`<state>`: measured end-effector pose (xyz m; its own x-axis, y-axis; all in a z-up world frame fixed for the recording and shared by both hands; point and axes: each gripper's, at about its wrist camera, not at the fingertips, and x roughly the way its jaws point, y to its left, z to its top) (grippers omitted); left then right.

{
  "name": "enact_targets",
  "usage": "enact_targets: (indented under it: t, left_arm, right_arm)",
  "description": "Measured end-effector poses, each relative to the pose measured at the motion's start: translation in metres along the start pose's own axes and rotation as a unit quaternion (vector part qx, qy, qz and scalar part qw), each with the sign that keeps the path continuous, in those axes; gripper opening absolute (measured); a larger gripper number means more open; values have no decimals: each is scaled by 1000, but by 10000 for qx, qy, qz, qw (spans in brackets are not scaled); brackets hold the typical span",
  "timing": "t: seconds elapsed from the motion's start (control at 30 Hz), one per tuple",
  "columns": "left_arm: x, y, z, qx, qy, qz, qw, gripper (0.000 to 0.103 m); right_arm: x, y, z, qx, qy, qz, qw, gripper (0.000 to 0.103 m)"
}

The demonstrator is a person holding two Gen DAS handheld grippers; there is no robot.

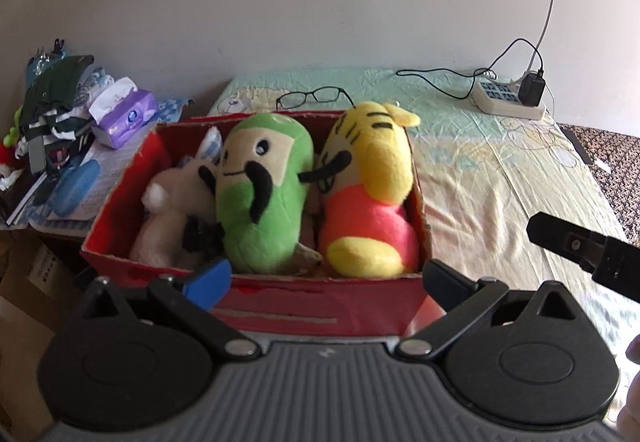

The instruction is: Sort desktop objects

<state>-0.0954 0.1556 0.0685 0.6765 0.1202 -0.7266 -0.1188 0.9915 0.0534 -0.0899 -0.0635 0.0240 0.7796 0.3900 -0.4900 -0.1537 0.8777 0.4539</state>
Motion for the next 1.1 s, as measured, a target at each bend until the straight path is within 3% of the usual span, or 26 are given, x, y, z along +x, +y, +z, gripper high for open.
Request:
enact_targets:
  t: [0.37, 0.6, 0.87, 1.1]
  left_arm:
    - [2, -41, -21, 235, 470, 237, 9983, 102]
    - [4, -49, -33, 307, 676, 630, 9952, 102]
    - [1, -35, -34, 329, 733, 653, 9946, 102]
    - [1, 9, -23, 179, 791, 729, 9940, 102]
  right_arm:
    - [-16, -28, -12, 44, 262, -606, 9978, 71]
    - [-19, -35, -21, -25, 492, -934, 9944, 72]
    - [-13, -18, -27, -223, 659, -1024, 9923, 73]
    - [-1, 10, -27, -269, 705, -1170, 9903, 76]
